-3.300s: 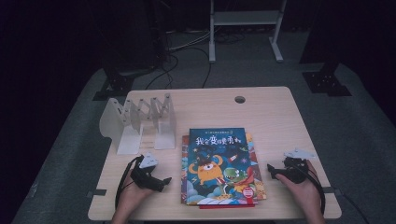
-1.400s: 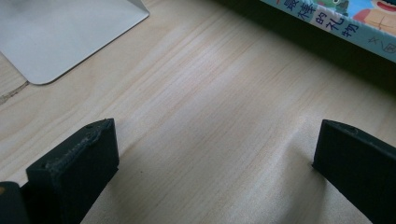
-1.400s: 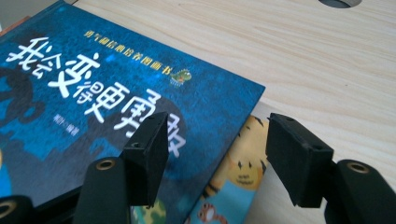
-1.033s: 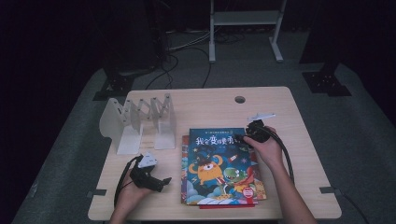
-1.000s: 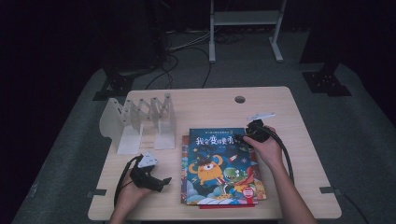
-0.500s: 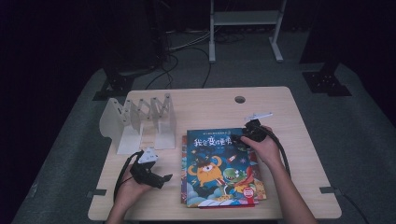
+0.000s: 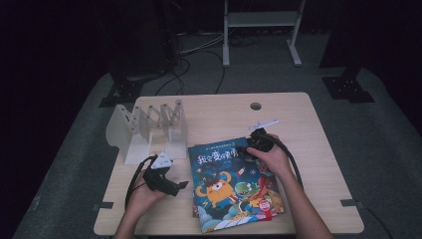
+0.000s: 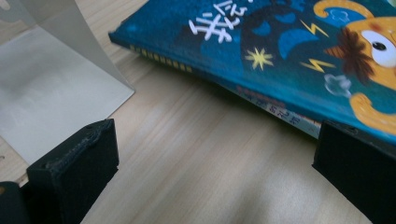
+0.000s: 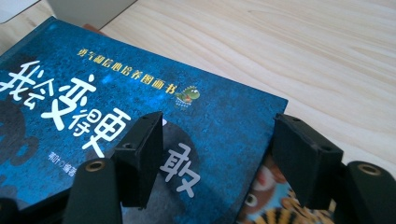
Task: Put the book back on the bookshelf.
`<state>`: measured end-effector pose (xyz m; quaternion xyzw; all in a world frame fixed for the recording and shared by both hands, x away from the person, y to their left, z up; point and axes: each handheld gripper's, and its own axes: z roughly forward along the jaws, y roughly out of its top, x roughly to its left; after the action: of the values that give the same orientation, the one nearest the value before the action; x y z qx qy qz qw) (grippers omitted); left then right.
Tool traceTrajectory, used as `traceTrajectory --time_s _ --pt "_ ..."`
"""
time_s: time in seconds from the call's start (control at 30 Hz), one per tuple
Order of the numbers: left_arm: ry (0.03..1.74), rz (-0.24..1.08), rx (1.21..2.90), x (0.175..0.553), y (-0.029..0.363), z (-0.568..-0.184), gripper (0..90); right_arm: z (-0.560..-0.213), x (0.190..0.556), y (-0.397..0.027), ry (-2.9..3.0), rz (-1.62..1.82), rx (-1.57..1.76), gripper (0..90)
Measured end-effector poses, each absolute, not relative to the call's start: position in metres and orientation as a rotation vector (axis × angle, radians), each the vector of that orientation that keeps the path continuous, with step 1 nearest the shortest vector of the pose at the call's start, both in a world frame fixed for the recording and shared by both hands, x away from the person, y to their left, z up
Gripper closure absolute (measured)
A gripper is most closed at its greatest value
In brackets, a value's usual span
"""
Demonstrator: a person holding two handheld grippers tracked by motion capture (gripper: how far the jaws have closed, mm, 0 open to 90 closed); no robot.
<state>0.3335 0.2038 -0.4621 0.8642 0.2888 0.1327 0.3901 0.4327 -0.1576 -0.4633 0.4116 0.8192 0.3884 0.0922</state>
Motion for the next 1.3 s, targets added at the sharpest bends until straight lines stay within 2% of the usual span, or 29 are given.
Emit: traceTrajectory --time_s 0.93,1.3 --pt "0.733 0.292 2.195 0.354 0.194 -0.461 0.0 -0.464 0.423 -0.11 2.562 1.238 1.018 34.3" --pt "0.732 0.237 2.182 0.35 0.196 -0.465 0.0 -0.448 0.4 -0.136 2.541 1.244 0.986 35.7"
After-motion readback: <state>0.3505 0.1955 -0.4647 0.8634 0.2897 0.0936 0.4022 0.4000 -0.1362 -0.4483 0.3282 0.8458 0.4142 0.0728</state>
